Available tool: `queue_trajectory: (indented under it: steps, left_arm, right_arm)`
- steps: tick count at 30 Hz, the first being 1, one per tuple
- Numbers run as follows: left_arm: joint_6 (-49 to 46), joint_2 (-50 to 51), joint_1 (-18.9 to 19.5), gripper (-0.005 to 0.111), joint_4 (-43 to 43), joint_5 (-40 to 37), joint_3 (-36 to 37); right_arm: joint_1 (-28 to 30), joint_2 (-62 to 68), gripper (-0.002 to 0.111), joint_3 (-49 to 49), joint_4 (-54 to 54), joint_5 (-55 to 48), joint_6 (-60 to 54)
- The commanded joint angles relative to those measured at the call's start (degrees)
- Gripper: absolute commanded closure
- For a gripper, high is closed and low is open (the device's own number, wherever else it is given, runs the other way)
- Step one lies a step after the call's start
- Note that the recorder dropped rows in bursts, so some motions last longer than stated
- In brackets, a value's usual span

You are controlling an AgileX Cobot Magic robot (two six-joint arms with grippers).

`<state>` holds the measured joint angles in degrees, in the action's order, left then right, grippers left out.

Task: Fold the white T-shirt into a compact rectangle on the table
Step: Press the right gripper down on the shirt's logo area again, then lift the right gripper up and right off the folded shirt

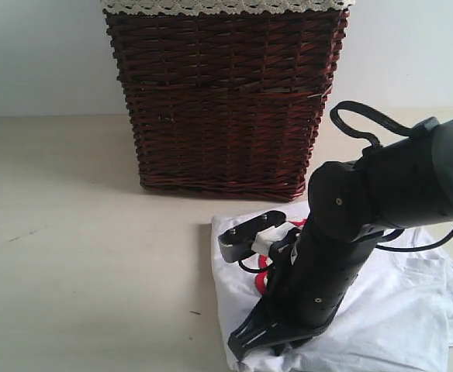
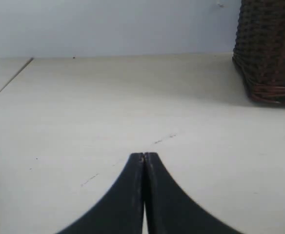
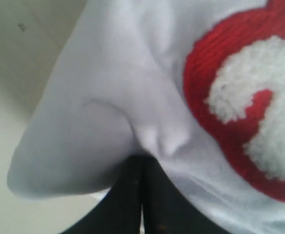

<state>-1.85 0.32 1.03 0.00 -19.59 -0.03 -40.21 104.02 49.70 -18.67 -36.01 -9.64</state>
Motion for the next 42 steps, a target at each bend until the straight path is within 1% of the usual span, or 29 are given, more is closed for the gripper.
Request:
queue_trajectory:
  steps: [1,3,5,6,7,9,10,12,17,20,22,26,30,33,35,38,40,42]
  left_arm:
    - [0.4,-0.3,0.0,0.106,0.0,0.4,0.0]
    - [0.4,-0.3,0.0,0.106,0.0,0.4,0.0]
    - [0.4,-0.3,0.0,0.106,0.0,0.4,0.0]
    - [0.4,-0.3,0.0,0.106,0.0,0.4,0.0]
    - [0.4,-0.3,0.0,0.106,0.0,0.4,0.0]
    - [0.4,-0.3,0.0,0.106,0.0,0.4,0.0]
    - [0.4,-0.3,0.0,0.106,0.0,0.4,0.0]
    - [0.4,-0.3,0.0,0.106,0.0,0.4,0.0]
    - [0.4,-0.3,0.0,0.106,0.0,0.4,0.0]
    - [0.4,-0.3,0.0,0.106,0.0,0.4,0.0]
    - [0.4,-0.3,0.0,0.106,0.0,0.4,0.0]
    - [0.5,-0.3,0.0,0.106,0.0,0.4,0.0]
    - [0.5,-0.3,0.0,0.106,0.0,0.4,0.0]
    - [0.4,-0.3,0.0,0.106,0.0,0.4,0.0]
    - [0.4,-0.3,0.0,0.106,0.0,0.4,0.0]
    - [0.5,-0.3,0.0,0.106,0.0,0.4,0.0]
    - [0.5,-0.3,0.0,0.106,0.0,0.4,0.0]
    - [0.4,-0.3,0.0,0.106,0.0,0.4,0.0]
  right_arm:
    - [-0.4,-3.8,0.108,0.8,-0.2,1.6,-1.2]
    - [-0.4,-6.5,0.108,1.9,1.6,2.1,-1.2]
    - [-0.4,-9.3,0.108,2.8,5.6,3.0,1.1]
    - [-0.1,-10.4,0.108,2.8,9.8,3.9,3.9]
    - [0.7,-10.7,0.108,2.8,15.1,4.1,9.3]
    - [3.3,-10.2,0.108,2.8,24.8,2.2,19.2]
    - [5.7,-9.0,0.108,2.8,30.1,-0.3,24.3]
    - [9.8,-6.9,0.108,2.8,34.0,-2.3,28.0]
    - [19.7,-2.5,0.108,2.8,33.0,-0.1,27.8]
    - [23.7,0.9,0.108,2.8,33.0,1.4,26.8]
    - [24.7,2.5,0.108,2.8,33.0,2.6,26.8]
    - [24.7,3.9,0.108,2.8,32.5,6.3,26.8]
    - [24.6,2.8,0.108,3.3,30.7,7.5,26.4]
    - [24.6,-0.8,0.108,5.0,26.2,7.3,21.2]
    - [24.6,-2.6,0.108,5.0,26.3,9.1,21.2]
    - [24.6,1.2,0.108,5.0,28.9,14.2,23.1]
    - [24.6,3.2,0.108,5.0,29.1,15.5,23.2]
    - [24.6,2.5,0.108,5.4,29.1,15.6,23.2]
